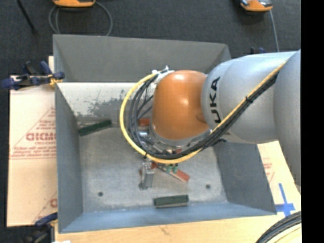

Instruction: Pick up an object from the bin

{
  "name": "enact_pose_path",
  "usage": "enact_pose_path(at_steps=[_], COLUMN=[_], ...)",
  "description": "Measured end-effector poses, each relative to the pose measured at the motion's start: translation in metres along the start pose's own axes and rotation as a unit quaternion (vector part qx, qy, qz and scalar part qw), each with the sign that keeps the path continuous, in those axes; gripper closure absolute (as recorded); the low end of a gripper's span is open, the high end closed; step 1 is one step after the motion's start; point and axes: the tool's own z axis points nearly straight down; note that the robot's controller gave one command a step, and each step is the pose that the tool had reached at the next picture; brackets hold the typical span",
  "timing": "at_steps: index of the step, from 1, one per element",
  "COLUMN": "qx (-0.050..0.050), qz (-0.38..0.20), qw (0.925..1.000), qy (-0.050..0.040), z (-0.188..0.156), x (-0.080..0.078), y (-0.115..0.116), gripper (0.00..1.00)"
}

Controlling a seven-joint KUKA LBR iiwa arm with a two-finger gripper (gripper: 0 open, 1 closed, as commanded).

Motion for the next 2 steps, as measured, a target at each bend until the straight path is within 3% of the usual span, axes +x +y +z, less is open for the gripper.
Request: enact_pose_path(at_steps=[1,2], qx=[-0.001,-0.002], qz=[-0.164,-0.239], qw=[0.9865,0.9708], qy=[-0.0006,-0.0135], z=[0.101,0.096], x=[-0.022,0.027], y=[-0.078,-0.101], gripper=[0.0,0.0])
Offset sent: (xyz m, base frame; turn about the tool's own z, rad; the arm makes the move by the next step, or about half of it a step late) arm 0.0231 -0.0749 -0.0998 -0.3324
